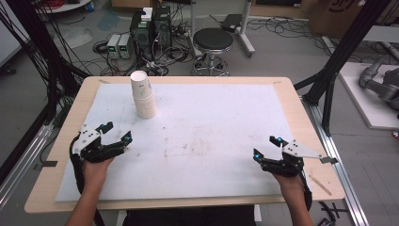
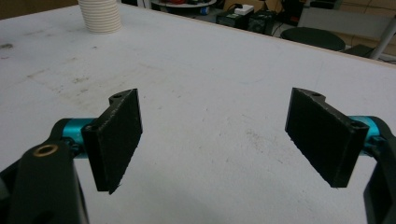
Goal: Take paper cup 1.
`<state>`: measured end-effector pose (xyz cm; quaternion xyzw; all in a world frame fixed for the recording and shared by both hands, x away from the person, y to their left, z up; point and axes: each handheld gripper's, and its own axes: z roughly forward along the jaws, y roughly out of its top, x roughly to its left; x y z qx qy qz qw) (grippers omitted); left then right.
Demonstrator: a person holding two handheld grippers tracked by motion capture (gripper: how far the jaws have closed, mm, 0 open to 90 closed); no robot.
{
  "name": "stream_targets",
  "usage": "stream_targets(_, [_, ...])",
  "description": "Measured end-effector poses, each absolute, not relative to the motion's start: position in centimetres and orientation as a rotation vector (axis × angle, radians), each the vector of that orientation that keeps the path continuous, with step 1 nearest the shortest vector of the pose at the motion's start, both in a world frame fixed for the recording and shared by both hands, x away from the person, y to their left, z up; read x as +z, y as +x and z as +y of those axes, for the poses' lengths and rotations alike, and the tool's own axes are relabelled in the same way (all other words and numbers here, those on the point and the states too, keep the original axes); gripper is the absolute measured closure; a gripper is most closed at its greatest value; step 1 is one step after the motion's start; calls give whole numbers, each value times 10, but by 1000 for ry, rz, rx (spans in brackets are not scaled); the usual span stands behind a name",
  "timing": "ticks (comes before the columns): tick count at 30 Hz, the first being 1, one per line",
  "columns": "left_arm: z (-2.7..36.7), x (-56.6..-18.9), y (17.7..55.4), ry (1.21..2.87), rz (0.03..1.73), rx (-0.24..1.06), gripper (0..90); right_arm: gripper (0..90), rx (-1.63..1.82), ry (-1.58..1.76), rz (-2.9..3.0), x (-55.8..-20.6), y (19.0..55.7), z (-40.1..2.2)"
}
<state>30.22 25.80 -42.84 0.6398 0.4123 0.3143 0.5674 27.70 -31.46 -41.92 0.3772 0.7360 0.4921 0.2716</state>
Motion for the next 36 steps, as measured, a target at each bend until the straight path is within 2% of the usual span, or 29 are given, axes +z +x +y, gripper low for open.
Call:
stream_targets(15, [255,-411,313,1513,965,708,178,193,1327,1022,1984,-419,276,-315])
stream_targets(36, [245,-333,379,1599,929,693,174,193,1328,1008,1991,-417,277,-313])
